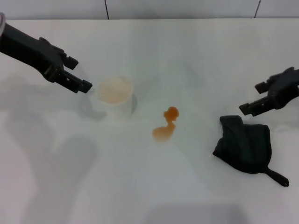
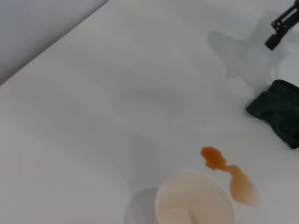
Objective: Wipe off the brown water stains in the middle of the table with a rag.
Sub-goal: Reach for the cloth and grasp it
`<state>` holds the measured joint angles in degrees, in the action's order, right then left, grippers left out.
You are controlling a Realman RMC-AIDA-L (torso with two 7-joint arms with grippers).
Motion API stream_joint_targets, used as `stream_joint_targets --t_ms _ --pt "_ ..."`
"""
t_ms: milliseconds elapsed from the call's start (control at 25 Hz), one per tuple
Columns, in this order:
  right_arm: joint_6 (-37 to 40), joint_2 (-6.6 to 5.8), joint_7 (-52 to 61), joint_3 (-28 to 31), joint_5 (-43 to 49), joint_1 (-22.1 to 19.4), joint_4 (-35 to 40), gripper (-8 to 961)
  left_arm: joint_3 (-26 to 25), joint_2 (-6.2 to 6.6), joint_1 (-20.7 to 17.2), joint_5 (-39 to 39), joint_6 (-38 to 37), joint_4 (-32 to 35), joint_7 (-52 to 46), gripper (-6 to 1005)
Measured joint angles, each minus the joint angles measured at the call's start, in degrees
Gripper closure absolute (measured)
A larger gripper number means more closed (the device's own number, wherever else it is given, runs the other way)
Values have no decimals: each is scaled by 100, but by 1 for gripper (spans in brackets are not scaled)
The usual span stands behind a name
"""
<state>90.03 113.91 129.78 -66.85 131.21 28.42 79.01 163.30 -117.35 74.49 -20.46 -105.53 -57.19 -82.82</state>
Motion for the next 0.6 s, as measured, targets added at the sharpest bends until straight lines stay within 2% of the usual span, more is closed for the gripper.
stream_joint_targets --t_ms 160,600 --pt "487 110 577 -137 642 263 1 100 0 -3 59 -5 61 -10 -7 108" --pt "374 144 1066 -1004 939 506 -398 121 0 -43 200 -11 176 -26 -24 109"
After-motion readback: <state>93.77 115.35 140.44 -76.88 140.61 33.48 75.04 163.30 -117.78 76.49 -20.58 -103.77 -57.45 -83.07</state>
